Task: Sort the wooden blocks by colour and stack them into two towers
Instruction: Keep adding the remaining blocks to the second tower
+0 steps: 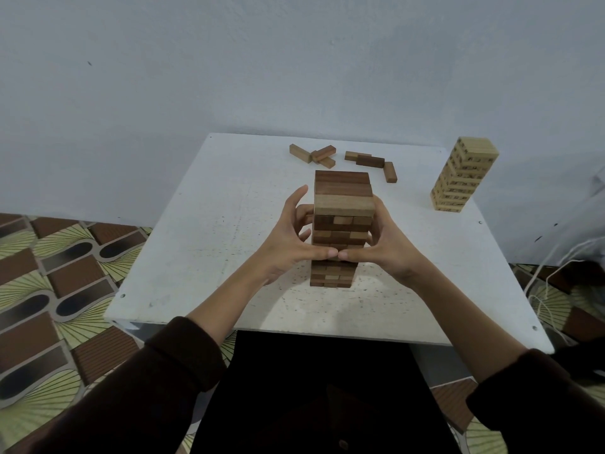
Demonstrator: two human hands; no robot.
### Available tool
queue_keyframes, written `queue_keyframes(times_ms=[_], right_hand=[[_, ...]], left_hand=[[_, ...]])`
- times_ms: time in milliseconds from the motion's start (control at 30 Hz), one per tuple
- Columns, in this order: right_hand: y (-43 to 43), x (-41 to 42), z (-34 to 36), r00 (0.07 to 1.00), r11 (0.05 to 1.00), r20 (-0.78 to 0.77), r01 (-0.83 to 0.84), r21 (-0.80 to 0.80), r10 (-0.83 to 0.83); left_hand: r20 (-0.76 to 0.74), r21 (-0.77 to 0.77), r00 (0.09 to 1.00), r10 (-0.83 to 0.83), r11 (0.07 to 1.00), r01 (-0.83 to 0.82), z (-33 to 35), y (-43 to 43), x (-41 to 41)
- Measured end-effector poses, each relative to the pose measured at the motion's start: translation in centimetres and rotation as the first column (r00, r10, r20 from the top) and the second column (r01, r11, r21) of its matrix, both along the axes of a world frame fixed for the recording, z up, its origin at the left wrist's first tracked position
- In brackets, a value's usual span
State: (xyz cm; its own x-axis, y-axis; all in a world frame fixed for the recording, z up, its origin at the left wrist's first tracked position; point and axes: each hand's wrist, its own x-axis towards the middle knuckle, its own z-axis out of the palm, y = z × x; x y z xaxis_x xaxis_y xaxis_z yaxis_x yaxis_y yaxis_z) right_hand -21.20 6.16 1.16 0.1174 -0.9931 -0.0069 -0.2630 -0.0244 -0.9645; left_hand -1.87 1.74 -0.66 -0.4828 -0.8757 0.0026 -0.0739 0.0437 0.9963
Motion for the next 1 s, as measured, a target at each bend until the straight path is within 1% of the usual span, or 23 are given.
queue_keyframes(times_ms=[400,533,833,1000], right_hand=[[-0.1,0.0,-0.1,1.000,1.000,0.006,-0.004,0.014,0.004],[0.0,0.0,-0.4,1.000,1.000,0.002,0.001,0.030,-0.001],[0.2,0.1,-0.9,1.000,1.000,0.017,0.002,0.027,-0.002],[0.2,0.1,-0.9,1.000,1.000,0.012,0.005,0.026,-0.006]], left_hand=[[-0.003,-0.003,1.000,-0.007,1.000,0.007,-0.1,-0.1,0.0],[0.020,-0.013,1.000,-0.018,1.000,0.018,-0.6,0.0,0.2],[0.050,-0.007,0.999,-0.003,1.000,0.003,-1.2,0.0,0.2],[0.043,-0.019,0.999,0.010,1.000,-0.009,-1.3,0.0,0.2]])
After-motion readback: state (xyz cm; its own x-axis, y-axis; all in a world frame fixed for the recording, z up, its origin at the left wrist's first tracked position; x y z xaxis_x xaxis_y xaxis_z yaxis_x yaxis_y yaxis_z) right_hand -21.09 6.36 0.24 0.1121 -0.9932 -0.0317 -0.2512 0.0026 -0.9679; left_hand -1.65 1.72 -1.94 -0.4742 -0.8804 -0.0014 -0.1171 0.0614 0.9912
